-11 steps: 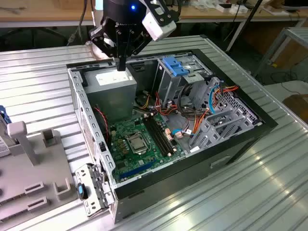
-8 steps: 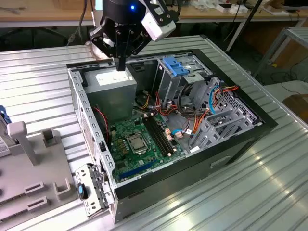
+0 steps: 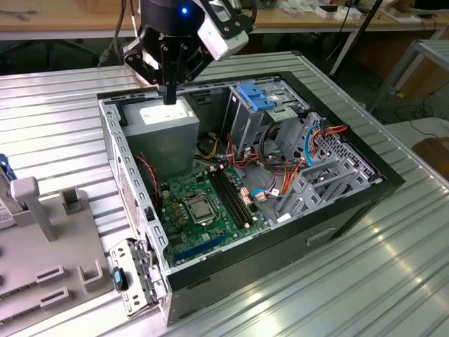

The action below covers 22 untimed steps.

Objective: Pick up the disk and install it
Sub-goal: 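Reach for the disk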

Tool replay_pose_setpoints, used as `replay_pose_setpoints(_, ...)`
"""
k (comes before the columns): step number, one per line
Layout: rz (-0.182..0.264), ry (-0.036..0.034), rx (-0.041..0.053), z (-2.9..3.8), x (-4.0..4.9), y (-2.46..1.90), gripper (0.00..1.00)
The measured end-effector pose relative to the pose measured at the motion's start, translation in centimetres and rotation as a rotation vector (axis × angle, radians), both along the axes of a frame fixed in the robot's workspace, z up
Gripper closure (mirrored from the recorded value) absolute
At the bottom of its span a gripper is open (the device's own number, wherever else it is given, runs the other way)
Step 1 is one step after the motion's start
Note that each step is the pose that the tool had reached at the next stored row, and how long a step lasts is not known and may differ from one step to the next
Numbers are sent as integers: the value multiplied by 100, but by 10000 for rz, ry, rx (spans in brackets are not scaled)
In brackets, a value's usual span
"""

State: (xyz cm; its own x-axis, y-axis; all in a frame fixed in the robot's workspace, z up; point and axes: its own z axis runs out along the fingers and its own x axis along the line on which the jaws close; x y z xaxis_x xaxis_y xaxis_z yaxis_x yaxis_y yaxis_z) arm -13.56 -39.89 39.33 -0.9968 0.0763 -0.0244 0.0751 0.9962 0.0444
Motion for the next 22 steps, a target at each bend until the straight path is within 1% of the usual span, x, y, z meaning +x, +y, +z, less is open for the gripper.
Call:
replay_pose_setpoints(2, 0, 0, 0, 0, -48, 0, 89)
replay_pose_setpoints(6, 1, 0, 0, 0, -99, 0, 89)
replay_pose_setpoints(9, 0, 0, 0, 0, -157, 0, 89)
replay_pose_setpoints(12, 2, 0, 0, 0, -275, 1, 89)
replay_pose_setpoints(13, 0, 0, 0, 0, -354, 1, 89)
replay_pose_setpoints(14, 1, 0, 0, 0, -408, 1, 89)
replay_pose_setpoints(18, 0, 0, 1, 0, -552, 1, 89)
replay_pose_setpoints(22, 0, 0, 0, 0, -735, 1, 89)
